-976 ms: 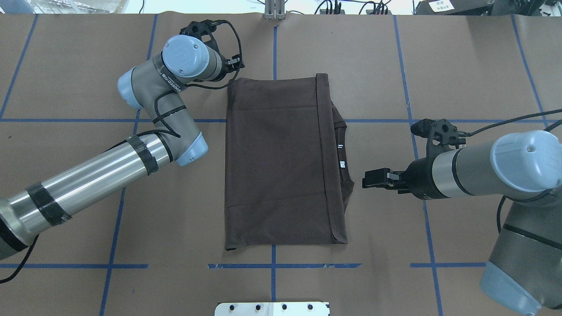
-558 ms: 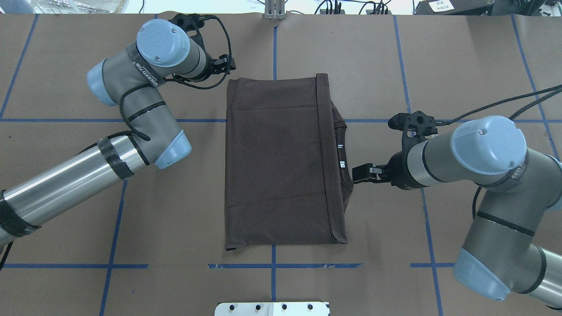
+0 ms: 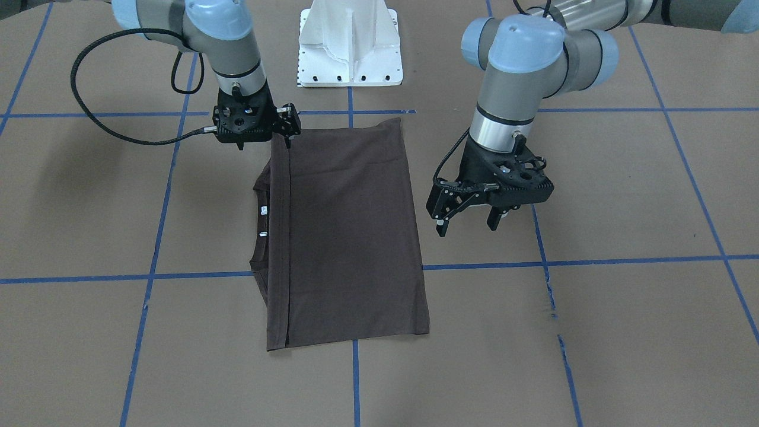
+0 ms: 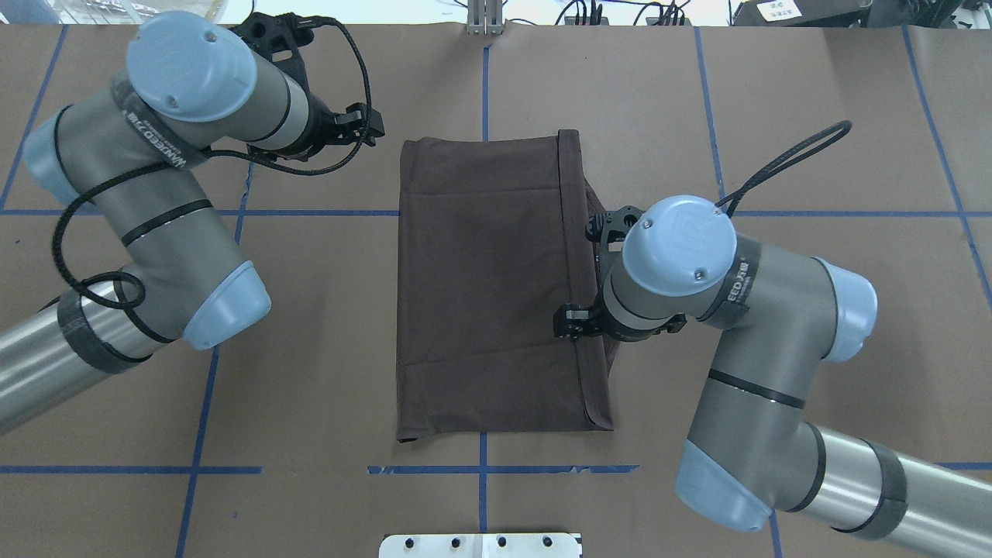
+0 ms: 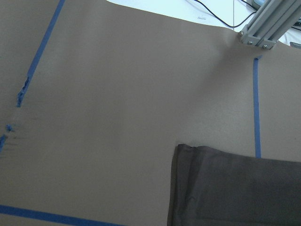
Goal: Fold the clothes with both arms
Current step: 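Release the shirt with the right gripper and move it to the shirt's near edge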
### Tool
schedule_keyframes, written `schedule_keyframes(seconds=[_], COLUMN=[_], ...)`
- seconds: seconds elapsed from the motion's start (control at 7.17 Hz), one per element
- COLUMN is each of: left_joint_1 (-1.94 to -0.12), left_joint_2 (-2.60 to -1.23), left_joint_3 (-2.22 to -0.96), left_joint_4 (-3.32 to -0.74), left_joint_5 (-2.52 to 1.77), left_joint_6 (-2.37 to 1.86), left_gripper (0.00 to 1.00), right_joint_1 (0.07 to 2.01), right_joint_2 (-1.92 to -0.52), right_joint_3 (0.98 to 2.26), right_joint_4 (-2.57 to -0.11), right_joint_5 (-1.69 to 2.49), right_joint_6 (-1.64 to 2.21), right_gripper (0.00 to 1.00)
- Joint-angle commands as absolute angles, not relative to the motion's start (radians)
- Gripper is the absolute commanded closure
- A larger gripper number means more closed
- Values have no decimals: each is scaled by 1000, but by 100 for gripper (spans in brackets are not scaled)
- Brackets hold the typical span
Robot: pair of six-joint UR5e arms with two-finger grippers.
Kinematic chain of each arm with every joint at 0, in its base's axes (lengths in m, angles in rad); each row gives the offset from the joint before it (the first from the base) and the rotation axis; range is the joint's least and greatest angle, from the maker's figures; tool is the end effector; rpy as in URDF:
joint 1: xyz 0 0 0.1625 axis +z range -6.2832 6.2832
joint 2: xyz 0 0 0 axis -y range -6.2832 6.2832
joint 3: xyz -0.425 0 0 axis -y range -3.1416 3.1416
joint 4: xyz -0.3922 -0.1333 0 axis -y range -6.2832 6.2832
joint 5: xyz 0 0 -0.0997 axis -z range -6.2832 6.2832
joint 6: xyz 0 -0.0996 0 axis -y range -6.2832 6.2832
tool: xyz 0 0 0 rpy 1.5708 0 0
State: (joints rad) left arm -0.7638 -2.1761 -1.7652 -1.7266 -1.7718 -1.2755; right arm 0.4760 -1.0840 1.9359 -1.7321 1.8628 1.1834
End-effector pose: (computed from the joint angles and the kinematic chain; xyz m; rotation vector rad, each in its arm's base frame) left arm 0.3927 -0.5332 0.2056 0.3225 0.9198 -0.3351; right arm -0.4807 -0.3655 0.2530 0.0323 -0.7397 -0.0163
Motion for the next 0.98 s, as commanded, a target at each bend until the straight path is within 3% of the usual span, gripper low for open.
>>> schedule_keyframes(seconds=[0.0, 0.84], left_joint_1=[-764, -759], left_joint_2=[-2154, -2148], left_joint_3=[-1819, -1805], left_joint_4=[-1706, -1723], left_joint_5=[-1789, -1792], left_joint_6=[-1276, -1276], left_gripper=[0, 0], right_joint_1=[410, 371], right_joint_2=[-1060, -1063], right_joint_3=[1872, 1822], right_joint_4=[-1788, -1841], right_joint_5=[1873, 1943], right_joint_6=[1183, 1181], right_gripper=[0, 0])
